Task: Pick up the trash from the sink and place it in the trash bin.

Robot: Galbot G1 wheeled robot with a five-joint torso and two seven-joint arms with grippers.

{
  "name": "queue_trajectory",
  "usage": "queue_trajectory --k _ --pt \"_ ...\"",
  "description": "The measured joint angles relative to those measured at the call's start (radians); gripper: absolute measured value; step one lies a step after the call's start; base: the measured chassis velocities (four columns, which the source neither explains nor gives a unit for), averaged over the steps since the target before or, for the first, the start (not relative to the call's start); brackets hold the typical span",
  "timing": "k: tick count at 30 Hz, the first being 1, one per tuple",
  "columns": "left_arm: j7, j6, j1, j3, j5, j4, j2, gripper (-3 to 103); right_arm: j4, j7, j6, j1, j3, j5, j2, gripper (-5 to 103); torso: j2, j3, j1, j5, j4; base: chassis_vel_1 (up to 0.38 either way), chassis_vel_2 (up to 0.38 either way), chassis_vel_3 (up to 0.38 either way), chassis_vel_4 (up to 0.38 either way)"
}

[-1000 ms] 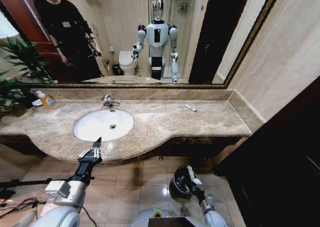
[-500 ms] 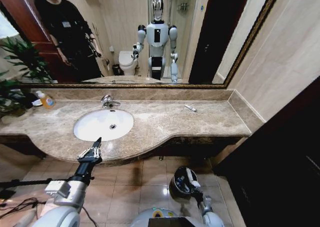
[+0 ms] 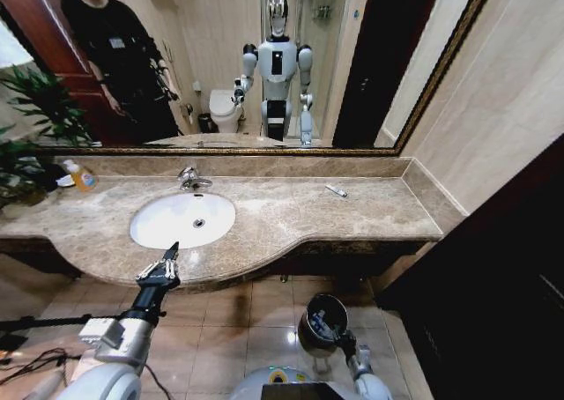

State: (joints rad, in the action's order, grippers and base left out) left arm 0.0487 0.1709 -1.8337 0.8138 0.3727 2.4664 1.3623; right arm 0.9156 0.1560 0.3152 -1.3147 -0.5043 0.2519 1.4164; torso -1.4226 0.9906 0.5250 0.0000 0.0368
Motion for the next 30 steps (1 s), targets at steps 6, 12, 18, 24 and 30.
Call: queue_trajectory --k 6,12,18,24,30 --pt "0.0 0.0 0.0 0.0 0.0 0.0 0.0 0 0.015 -0.004 0.0 -0.009 0.0 0.001 -0.002 78 0.0 0.0 0.0 0.0 0.0 0.0 0.0 0.0 0.0" --pt "0.0 0.0 0.0 0.0 0.0 0.0 0.0 0 0.055 -0.015 0.0 -0.027 0.0 0.002 -0.003 94 0.0 0.0 0.0 0.0001 0.0 0.0 0.0 0.0 0.0" --pt "0.0 0.0 0.0 0.0 0.0 0.0 0.0 0 0.25 -0.074 0.018 -0.095 -0.012 -0.015 -0.026 100 0.0 0.0 0.0 0.0001 0.0 0.0 0.0 0.0 0.0" --pt "0.0 0.0 0.0 0.0 0.0 0.0 0.0 0 0.447 -0.113 -0.005 -0.176 -0.019 0.026 -0.068 100 0.0 0.0 0.0 0.0 0.0 0.0 0.0 0.0 0.0" --pt "0.0 0.0 0.0 0.0 0.0 0.0 0.0 0 0.735 -0.139 -0.046 -0.307 -0.041 0.082 -0.105 100 0.0 0.0 0.0 0.0 0.0 0.0 0.0 0.0 0.0"
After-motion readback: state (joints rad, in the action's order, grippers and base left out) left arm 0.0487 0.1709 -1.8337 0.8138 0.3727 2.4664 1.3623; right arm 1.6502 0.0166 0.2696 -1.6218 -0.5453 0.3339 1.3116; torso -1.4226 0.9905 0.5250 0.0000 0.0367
